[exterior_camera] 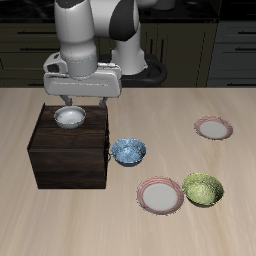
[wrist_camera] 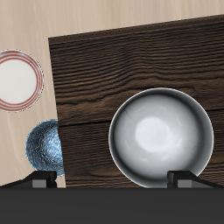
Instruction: Place the white bowl on the plate next to the green bowl
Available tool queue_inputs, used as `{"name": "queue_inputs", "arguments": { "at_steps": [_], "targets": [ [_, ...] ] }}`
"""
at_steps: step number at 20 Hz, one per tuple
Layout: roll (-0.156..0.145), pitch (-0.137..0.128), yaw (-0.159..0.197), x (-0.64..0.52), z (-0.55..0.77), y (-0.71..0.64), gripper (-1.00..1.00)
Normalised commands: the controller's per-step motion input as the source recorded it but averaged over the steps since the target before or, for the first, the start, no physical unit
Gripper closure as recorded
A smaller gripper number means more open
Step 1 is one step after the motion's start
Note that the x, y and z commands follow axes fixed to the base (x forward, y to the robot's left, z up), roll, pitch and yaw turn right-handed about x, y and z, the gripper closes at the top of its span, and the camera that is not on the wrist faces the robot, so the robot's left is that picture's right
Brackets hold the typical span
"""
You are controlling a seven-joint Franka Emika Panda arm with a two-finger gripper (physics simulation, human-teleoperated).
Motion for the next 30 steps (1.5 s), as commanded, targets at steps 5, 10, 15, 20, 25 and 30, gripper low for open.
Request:
{"name": "queue_inputs", "arguments": {
  "at_steps": [5,10,15,20,25,30],
  "targets": [
    [-0.004,0.018,0.012,0.00,-0.23,-0.04,-1.00],
    [0.004,0.027,0.002,0.01,-0.15,0.00,-1.00],
    [0.036,0.038,0.027,-0.03,-0.20,0.13,1.00],
    [0.028,0.008,0.002,-0.04,-0.02,0.10,1.00],
    [0.004,-0.005,-0.007,0.02,0.06,0.02,1.00],
    [0.010,-0.042,0.000,-0.05,0.28,0.10,1.00]
  ]
}}
